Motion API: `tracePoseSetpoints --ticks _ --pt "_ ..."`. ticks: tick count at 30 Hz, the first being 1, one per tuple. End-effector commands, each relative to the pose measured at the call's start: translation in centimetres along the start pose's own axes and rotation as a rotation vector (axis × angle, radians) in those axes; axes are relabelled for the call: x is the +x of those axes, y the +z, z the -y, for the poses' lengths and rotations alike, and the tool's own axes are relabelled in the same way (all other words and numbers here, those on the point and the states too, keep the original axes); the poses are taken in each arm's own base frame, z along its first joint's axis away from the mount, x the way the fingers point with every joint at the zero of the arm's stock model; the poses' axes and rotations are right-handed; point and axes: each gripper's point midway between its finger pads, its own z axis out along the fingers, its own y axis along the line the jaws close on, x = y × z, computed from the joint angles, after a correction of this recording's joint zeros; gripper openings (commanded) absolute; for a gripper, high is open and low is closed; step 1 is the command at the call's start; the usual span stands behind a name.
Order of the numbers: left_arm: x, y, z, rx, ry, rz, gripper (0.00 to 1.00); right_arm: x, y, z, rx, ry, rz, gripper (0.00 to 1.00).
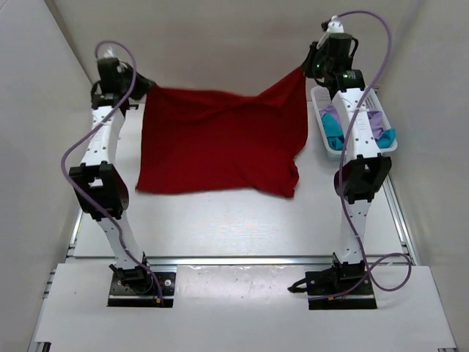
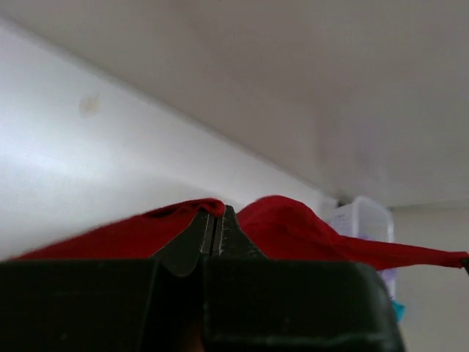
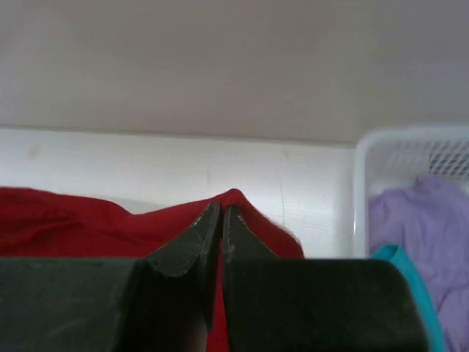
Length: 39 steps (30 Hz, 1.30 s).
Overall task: Fold and stack the t-shirts
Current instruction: Flatten out the tshirt
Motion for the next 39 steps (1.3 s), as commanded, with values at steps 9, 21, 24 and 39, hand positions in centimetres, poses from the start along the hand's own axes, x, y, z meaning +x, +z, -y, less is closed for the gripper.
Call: tracePoseSetpoints --ticks 9,21,24,39 --pt "-15.1 -16.9 12.1 0.287 0.089 0.433 0.00 -21.7 -24.1 -6.7 -0.115 -0.112 0.671 0.00" --pt "-1.5 -16.3 -1.0 -0.058 0.151 0.344 0.00 6.0 -20.8 -1.8 0.132 -0.037 0.113 0.00" --pt "3.7 -17.0 -6.1 -0.189 0.175 0.287 0.00 16.9 -21.0 0.7 0.161 0.034 -0.066 0.00" --pt "20.5 -21.6 -18.1 -0.392 0.242 -0.135 0.00 38.6 -33.5 -5.7 0.010 0.317 -0.607 0.00"
